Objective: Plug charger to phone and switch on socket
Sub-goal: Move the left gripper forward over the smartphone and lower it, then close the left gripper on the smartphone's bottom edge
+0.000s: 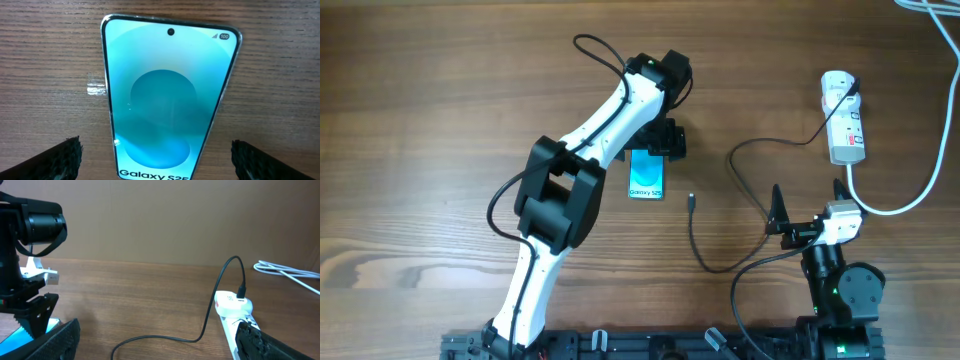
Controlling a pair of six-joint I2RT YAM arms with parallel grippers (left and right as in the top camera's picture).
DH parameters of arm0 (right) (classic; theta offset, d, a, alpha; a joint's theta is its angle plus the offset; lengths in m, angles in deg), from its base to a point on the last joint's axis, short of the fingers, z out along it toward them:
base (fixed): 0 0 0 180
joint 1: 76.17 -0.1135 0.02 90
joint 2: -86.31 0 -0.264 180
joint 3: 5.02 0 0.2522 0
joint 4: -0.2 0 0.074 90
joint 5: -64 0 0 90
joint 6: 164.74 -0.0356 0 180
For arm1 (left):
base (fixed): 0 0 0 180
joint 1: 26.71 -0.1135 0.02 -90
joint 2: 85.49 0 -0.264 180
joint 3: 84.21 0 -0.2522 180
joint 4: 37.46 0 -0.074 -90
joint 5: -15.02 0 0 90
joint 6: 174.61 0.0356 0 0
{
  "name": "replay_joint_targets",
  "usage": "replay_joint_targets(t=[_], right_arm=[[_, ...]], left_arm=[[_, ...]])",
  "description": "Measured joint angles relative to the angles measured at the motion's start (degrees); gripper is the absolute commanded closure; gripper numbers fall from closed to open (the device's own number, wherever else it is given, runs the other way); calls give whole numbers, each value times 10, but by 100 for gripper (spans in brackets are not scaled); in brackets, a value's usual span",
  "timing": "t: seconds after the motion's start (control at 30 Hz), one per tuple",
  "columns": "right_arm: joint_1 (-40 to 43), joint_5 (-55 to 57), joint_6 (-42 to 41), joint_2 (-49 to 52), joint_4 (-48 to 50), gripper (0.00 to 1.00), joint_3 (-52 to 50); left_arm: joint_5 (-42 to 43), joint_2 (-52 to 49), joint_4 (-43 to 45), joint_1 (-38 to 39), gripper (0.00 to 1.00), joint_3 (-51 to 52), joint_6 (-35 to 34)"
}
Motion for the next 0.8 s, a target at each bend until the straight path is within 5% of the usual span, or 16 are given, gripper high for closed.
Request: replay_joint_targets(t=[0.8], right_arm=[[0, 0, 0, 0, 0, 0, 0]], left_arm=[[6, 2, 92, 0, 0, 67, 30]])
